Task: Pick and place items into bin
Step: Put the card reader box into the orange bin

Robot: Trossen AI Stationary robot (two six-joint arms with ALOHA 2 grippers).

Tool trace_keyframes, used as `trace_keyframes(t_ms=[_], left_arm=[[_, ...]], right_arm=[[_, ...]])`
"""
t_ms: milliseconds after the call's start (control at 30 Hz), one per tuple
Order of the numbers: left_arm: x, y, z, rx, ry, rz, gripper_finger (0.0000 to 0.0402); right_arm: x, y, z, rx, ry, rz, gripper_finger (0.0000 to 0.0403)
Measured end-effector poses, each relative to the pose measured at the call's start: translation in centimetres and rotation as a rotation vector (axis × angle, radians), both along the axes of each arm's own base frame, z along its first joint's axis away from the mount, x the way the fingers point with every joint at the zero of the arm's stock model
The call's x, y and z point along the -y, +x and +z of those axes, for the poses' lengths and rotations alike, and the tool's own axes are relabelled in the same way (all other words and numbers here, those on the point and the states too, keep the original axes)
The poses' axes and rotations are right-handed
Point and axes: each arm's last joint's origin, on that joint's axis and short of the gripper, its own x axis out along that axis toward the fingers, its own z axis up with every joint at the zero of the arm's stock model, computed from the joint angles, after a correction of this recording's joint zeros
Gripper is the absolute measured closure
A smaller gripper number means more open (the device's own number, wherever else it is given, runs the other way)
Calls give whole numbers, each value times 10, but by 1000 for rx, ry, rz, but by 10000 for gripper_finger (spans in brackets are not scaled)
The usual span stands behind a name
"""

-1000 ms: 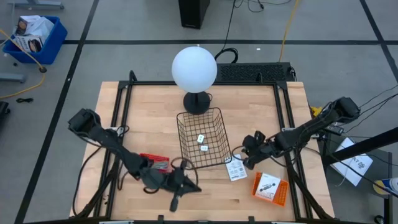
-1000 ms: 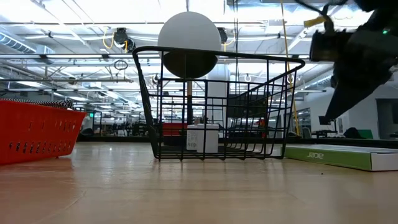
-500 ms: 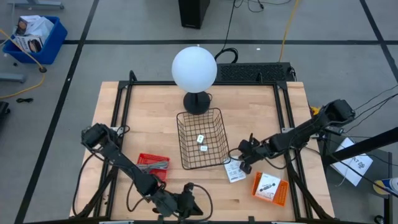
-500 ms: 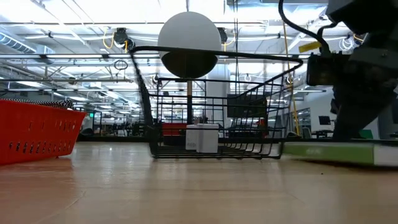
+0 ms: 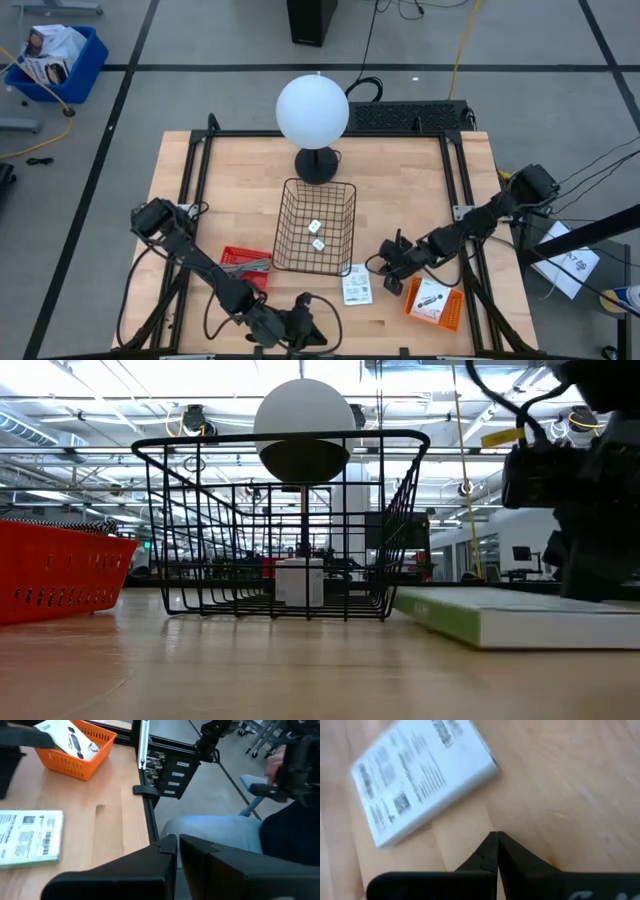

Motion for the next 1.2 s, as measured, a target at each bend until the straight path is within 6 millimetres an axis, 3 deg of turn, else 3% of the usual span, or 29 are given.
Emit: trace_keyframes(t_ms=[300,467,667,1200], left_arm=[[-2,-1,-3,-13,51,23,393],[-17,0,-17,-133,146,152,393],[-45,11,-25,-241,128,268,390],[-82,26,-31,-336,139,382,395]], right_arm=[[-19,7,27,132,-29,100,403],[-29,7,35,192,-67,131,403],[-36,6,38,247,-82,127,403],[-43,1,39,284,-118,147,403]])
